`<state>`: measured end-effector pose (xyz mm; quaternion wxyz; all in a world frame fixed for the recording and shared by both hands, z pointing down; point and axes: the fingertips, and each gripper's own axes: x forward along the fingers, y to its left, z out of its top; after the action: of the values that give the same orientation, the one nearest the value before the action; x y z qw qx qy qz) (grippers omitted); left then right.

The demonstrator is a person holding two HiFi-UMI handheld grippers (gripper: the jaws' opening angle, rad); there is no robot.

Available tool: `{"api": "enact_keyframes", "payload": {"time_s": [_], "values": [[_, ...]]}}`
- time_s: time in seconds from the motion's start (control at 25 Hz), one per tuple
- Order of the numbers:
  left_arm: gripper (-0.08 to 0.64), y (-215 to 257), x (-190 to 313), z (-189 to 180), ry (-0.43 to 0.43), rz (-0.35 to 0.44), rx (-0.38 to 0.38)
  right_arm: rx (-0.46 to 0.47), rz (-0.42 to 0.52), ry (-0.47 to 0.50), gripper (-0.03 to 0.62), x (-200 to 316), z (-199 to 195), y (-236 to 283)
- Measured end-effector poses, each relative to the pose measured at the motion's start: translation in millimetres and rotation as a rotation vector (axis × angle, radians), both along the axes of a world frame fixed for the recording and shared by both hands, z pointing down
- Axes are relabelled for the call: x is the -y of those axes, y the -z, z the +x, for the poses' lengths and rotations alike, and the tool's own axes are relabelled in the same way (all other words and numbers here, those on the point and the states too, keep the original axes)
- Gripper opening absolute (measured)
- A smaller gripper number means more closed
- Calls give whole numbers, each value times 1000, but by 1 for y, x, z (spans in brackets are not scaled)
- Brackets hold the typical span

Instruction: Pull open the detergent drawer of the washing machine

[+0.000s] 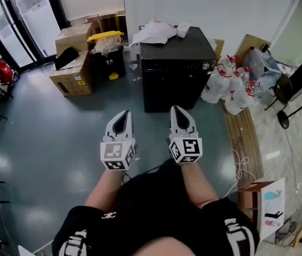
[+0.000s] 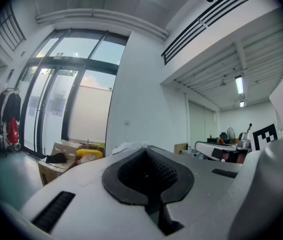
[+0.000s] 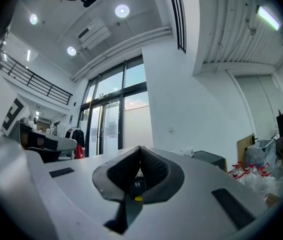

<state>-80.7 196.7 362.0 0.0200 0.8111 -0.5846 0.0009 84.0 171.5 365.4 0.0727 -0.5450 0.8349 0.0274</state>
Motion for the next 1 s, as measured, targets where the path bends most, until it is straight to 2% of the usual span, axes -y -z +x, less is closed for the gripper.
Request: {"api": "enact_keyframes", "payload": {"time_s": [0.4,0.68,1.0], "values": [[-3,-8,47,-22,21,-3,-9,-69,13,7,2,48,-17,-11],[-3,-10,104,-20,36,-2,9,-49,-22,21,2,120,-14,-20],[-3,-6,205,-11,58,-19,28,-43,-34,77,0,224,-15,-19]]}}
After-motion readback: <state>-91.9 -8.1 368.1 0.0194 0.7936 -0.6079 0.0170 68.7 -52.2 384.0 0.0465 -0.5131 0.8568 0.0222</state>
